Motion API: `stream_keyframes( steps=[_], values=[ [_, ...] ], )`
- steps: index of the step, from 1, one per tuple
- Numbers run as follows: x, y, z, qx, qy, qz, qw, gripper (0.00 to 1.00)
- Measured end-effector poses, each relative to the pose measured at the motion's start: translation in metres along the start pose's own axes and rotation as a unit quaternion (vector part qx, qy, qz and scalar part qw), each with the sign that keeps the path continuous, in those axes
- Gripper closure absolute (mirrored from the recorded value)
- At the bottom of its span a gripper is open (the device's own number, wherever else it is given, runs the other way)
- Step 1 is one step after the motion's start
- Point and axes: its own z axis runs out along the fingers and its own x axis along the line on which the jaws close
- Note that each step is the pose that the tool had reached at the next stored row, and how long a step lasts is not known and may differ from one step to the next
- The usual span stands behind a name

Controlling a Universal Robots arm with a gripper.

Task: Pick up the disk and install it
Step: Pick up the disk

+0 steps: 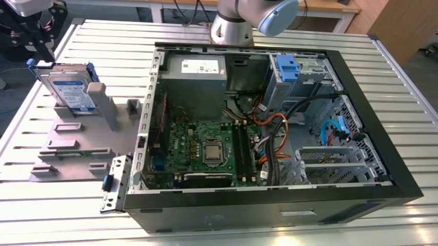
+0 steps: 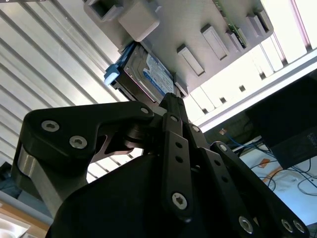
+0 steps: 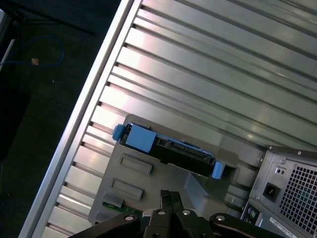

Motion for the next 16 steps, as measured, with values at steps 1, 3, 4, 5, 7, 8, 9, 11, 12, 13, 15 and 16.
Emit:
stream_keyframes(
  steps=[1, 3, 4, 5, 7, 8, 9, 11, 12, 13, 15, 16],
  values=[
    [0.0000, 0.0000, 0.0000, 0.0000, 0.0000, 0.000, 1.00000, 0.89],
    [0.0000, 0.0000, 0.0000, 0.0000, 0.0000, -0.001, 1.00000, 0.89],
    [0.0000, 0.0000, 0.0000, 0.0000, 0.0000, -0.001, 1.00000, 0.89],
    [0.0000, 0.0000, 0.0000, 0.0000, 0.0000, -0.001, 1.00000, 0.89],
    [0.0000, 0.0000, 0.0000, 0.0000, 0.0001, -0.002, 1.00000, 0.89],
    [0.0000, 0.0000, 0.0000, 0.0000, 0.0001, -0.002, 1.00000, 0.89],
    [0.0000, 0.0000, 0.0000, 0.0000, 0.0001, -0.002, 1.00000, 0.89],
    [0.0000, 0.0000, 0.0000, -0.0001, 0.0001, -0.003, 1.00000, 0.89],
    [0.0000, 0.0000, 0.0000, 0.0000, 0.0001, -0.004, 0.99999, 0.89],
    [0.0000, 0.0000, 0.0000, -0.0001, 0.0002, -0.004, 0.99999, 0.89],
    [0.0000, 0.0000, 0.0000, 0.0000, 0.0002, -0.005, 0.99999, 0.89],
    [0.0000, 0.0000, 0.0000, -0.0001, 0.0002, -0.005, 0.99999, 0.89]
  ],
)
